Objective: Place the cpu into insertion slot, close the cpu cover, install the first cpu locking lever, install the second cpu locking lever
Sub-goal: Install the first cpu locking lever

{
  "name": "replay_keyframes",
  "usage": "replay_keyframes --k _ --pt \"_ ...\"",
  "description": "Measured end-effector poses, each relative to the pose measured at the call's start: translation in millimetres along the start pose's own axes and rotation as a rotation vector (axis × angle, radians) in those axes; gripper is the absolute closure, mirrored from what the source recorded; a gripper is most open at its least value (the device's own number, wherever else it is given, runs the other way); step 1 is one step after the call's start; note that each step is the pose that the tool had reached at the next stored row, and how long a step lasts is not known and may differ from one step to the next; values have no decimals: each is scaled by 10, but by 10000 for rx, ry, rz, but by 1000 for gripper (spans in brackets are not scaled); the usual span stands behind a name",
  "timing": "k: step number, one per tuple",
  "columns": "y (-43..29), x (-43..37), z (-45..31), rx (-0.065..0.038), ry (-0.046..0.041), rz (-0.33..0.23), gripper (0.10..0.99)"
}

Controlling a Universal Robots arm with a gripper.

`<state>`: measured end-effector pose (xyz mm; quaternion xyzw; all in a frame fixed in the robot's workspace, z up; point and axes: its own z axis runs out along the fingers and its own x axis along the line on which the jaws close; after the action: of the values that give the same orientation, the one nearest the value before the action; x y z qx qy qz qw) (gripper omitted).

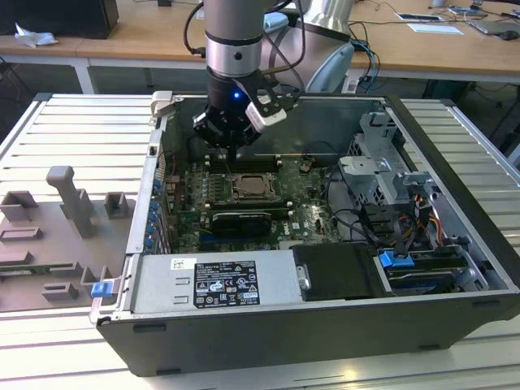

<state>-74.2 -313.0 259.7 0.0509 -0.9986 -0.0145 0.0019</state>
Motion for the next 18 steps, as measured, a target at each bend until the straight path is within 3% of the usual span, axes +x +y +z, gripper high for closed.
replay_keyframes --k 11,18 --pt "3 37 0 -17 -1 -6 980" --pt "23 231 1 -66 -18 -11 980"
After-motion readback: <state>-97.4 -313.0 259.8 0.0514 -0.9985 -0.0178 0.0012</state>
